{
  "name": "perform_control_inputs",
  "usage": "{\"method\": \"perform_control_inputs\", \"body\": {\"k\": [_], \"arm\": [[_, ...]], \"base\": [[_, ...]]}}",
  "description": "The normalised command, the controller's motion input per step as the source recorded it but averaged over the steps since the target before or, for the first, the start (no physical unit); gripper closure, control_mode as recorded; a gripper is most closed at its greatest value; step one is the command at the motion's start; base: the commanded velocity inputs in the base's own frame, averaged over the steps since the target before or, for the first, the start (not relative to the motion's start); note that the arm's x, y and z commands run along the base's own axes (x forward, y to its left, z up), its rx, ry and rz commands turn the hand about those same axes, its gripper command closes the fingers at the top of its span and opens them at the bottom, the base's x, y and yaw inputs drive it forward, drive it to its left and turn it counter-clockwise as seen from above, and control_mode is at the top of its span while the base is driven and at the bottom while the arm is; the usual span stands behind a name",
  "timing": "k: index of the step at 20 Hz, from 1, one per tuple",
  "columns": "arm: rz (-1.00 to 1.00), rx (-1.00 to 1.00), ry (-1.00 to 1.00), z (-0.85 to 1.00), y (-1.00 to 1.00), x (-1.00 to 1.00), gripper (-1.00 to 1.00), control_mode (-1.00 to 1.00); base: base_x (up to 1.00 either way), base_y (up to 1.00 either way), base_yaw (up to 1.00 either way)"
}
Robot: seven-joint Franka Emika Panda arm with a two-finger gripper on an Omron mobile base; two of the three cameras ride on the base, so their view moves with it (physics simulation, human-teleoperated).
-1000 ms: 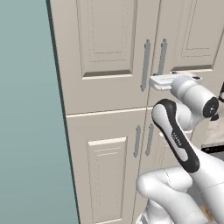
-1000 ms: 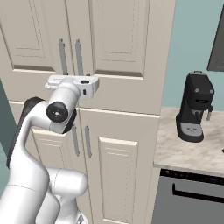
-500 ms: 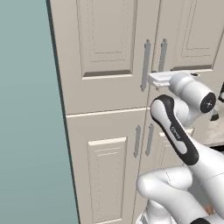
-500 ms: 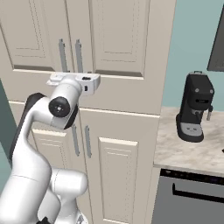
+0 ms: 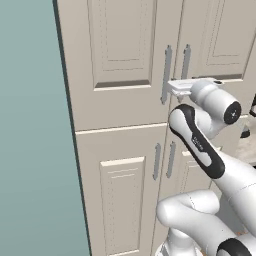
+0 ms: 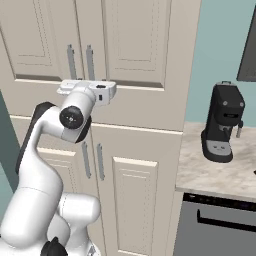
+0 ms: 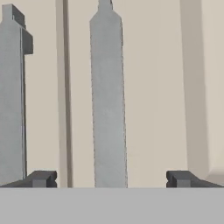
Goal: Retrieve the tupperware from the cabinet, then place the raw meat into the tupperware to avoid contamination.
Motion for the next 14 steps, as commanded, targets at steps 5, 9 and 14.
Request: {"method": "perform_control_inputs", "body": {"k": [5, 9, 14], "arm": [[0.00, 0.00, 0.00, 0.00, 0.00, 0.12, -1.00, -1.00], [0.00, 0.00, -0.01, 0.00, 0.00, 0.10, -1.00, -1.00], [0.00, 0.00, -0.02, 0.00, 0.00, 0.11, -1.00, -1.00]], "base": [[0.00, 0.00, 0.00], [0.00, 0.00, 0.00], [0.00, 0.00, 0.00]]}}
